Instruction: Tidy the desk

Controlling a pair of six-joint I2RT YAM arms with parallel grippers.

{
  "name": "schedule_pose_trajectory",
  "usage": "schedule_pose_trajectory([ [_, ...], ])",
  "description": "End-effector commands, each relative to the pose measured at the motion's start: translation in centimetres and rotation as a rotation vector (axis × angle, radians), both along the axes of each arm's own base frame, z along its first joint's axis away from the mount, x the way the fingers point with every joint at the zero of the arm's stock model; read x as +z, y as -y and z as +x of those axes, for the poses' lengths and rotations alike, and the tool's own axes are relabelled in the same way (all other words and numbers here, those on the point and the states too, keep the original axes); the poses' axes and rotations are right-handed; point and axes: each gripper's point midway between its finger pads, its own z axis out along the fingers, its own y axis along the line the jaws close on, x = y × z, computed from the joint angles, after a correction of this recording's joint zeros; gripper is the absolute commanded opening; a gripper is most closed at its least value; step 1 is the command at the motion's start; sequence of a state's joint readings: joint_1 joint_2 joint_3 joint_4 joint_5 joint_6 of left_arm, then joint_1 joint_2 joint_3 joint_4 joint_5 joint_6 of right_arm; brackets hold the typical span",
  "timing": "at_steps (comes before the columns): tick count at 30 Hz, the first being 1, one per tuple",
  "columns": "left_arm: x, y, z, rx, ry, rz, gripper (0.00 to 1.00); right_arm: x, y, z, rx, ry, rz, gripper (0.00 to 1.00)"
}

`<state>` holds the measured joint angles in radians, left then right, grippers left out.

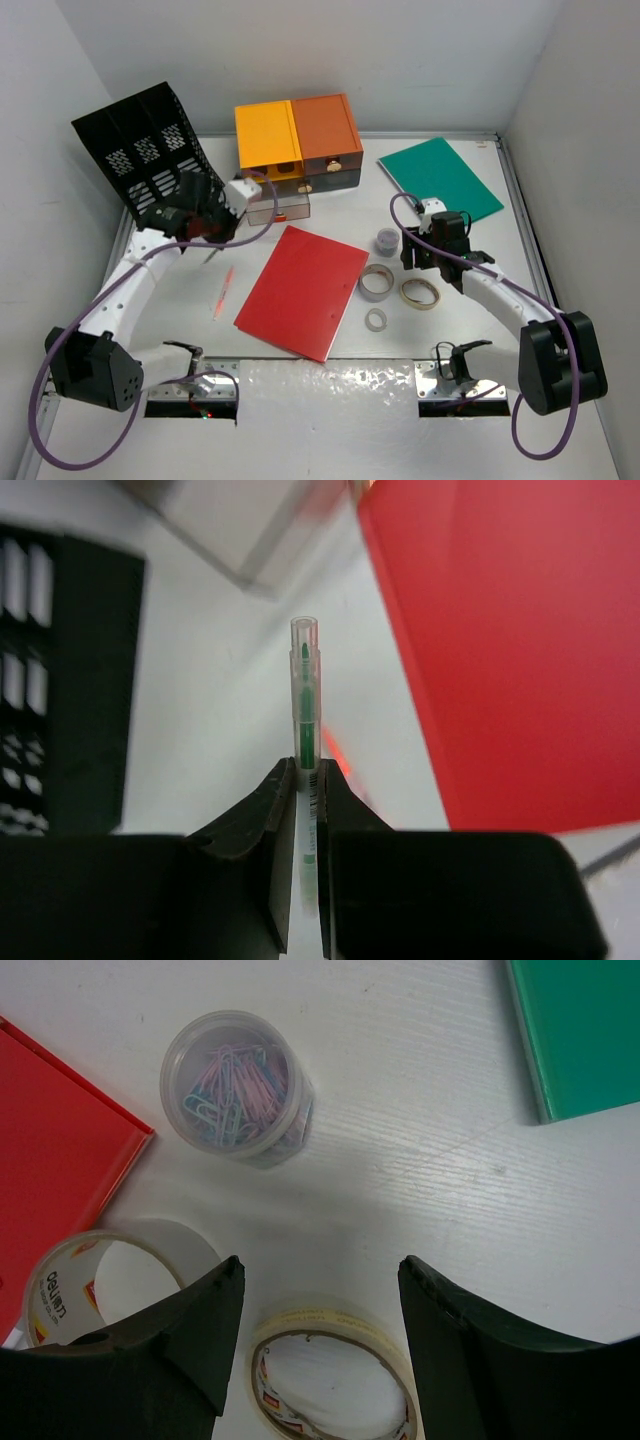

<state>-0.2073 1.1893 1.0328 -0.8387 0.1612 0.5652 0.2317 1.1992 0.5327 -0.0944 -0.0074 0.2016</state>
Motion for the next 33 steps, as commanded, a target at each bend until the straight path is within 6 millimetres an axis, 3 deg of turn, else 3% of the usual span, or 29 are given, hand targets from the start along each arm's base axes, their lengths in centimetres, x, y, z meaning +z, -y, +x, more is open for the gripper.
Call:
schedule_pose_trajectory([
  [1,7.8,4.1,3.6,-0.045,0.214,-0.244,0.0,1.2,-0.3,1.0,0.006,0.064,0.009,0.62],
  [2,10.5,5.1,6.1,-0.012,0.313,-0.324,0.0,1.2,-0.4,1.0,0.008,0.064,0.009,0.62],
  [4,12.7,6.1,8.5,0.02,0.393,-0.398,0.0,1.1,-0.3,0.9,0.007,0.063,0.008,0.62],
  [5,13.8,6.9,10.9,0.039,0.437,-0.446,0.0,1.0,-0.2,0.9,0.005,0.063,0.008,0.62],
  [7,14.2,7.9,13.1,0.052,0.455,-0.46,0.0,0.8,-0.2,0.7,0.004,0.06,0.008,0.62],
  [10,12.2,9.2,17.8,0.088,0.397,-0.431,0.0,0.5,0.2,0.5,-0.005,0.054,-0.008,0.62],
  [13,11.1,9.7,19.8,0.092,0.377,-0.397,0.0,0.5,0.2,0.4,-0.006,0.055,-0.011,0.62],
  [14,9.3,9.7,20.2,0.083,0.339,-0.36,0.02,0.5,0.2,0.4,-0.005,0.056,-0.013,0.62],
  [15,8.8,9.8,20.2,0.073,0.326,-0.34,0.06,0.6,0.2,0.4,-0.003,0.056,-0.014,0.62],
  [16,8.4,9.9,19.9,0.058,0.311,-0.324,0.11,0.6,0.2,0.5,-0.002,0.056,-0.015,0.62],
  [17,8.2,9.7,19.6,0.048,0.309,-0.302,0.27,0.7,0.2,0.5,-0.001,0.059,-0.016,0.62],
  [19,8.9,8.5,19.3,0.08,0.358,-0.267,0.49,0.9,0.2,0.7,-0.002,0.065,-0.011,0.62],
  [20,9.3,8.0,19.2,0.097,0.38,-0.254,0.84,0.9,0.0,0.7,0.003,0.066,-0.006,0.62],
  [21,10.0,7.2,19.2,0.13,0.408,-0.231,0.89,1.0,-0.1,0.8,0.004,0.069,-0.004,0.62],
  [24,14.6,5.2,18.0,0.192,0.503,-0.21,0.92,1.0,-0.2,0.9,0.007,0.065,-0.001,0.62],
  [25,17.4,4.0,16.3,0.211,0.554,-0.209,0.92,1.0,-0.1,0.9,0.009,0.065,-0.004,0.63],
  [27,19.2,1.1,14.3,0.273,0.593,-0.151,0.93,1.0,0.0,0.8,0.01,0.059,-0.008,0.63],
  [28,18.9,-1.3,11.8,0.302,0.565,-0.102,0.93,0.9,0.0,0.7,0.009,0.061,-0.008,0.63],
  [30,16.7,-3.7,9.2,0.276,0.498,0.019,0.93,1.0,-0.1,0.7,0.007,0.069,-0.002,0.63],
  [31,13.0,-5.5,6.4,0.26,0.362,0.112,0.93,0.9,-0.1,0.7,0.004,0.069,0.002,0.63],
  [33,9.0,-6.6,3.4,0.238,0.204,0.161,0.94,1.1,-0.1,0.8,0.003,0.078,0.004,0.63],
])
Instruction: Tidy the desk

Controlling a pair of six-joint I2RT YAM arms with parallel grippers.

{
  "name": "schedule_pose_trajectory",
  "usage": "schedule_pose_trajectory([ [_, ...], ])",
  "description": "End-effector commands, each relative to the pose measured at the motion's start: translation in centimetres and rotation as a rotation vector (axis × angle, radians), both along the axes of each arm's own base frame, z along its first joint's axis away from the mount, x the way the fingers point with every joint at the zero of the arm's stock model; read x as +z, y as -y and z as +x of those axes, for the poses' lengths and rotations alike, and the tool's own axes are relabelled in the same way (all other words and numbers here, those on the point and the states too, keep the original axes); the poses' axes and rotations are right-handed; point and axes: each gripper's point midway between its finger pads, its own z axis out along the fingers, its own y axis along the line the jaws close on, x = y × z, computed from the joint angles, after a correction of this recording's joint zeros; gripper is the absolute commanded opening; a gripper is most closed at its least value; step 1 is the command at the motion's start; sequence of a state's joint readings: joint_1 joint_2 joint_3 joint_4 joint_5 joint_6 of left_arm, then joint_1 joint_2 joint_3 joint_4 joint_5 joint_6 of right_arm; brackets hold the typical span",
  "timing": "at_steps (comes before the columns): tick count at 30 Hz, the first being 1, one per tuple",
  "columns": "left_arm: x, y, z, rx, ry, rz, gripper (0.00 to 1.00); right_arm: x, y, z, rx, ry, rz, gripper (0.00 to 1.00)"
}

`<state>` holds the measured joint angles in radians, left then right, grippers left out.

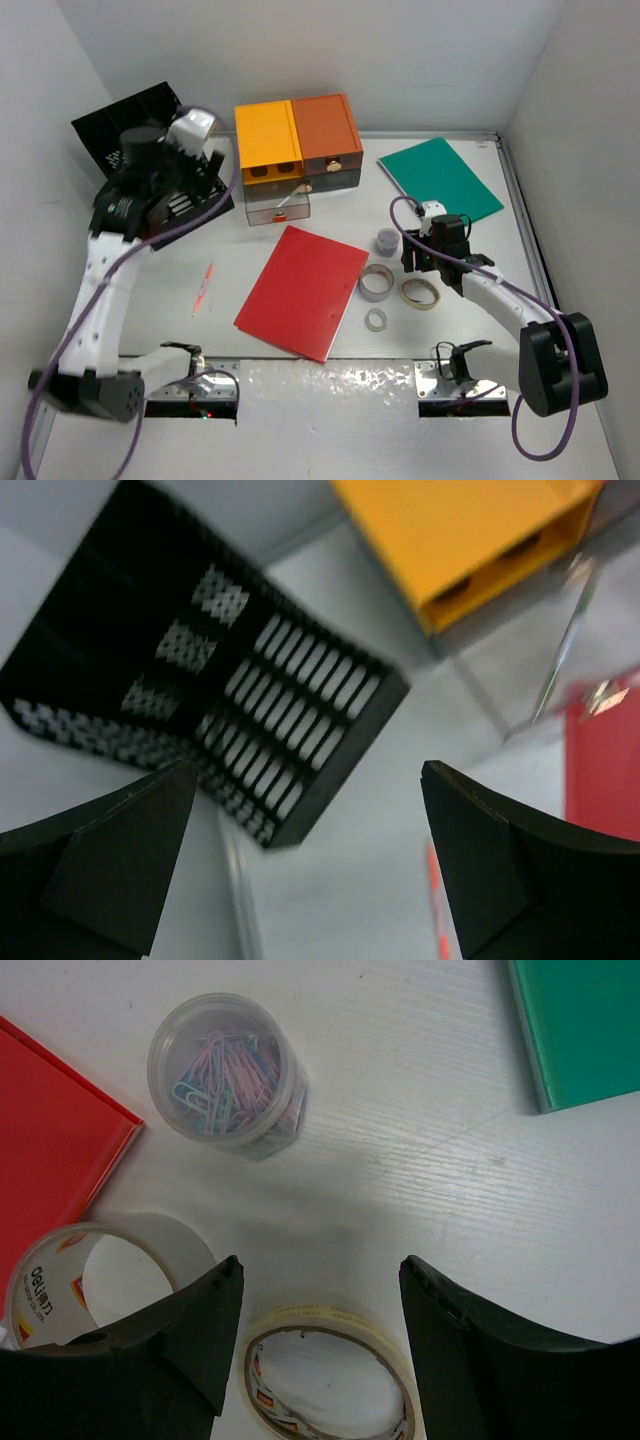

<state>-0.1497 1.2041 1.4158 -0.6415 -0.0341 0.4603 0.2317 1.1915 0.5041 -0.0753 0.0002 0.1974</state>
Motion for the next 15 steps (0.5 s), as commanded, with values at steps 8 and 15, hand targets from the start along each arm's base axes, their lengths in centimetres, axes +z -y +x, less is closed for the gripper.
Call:
schedule_pose_trajectory([
  [8,-20.3,-4.0,-13.1,-0.071,-0.75,0.124,0.98,1.8,-0.7,1.0,0.019,0.086,0.032,0.64],
  [15,-26.7,-3.0,-13.5,-0.085,-0.888,0.058,0.95,1.7,-0.7,0.6,0.018,0.093,0.04,0.64],
])
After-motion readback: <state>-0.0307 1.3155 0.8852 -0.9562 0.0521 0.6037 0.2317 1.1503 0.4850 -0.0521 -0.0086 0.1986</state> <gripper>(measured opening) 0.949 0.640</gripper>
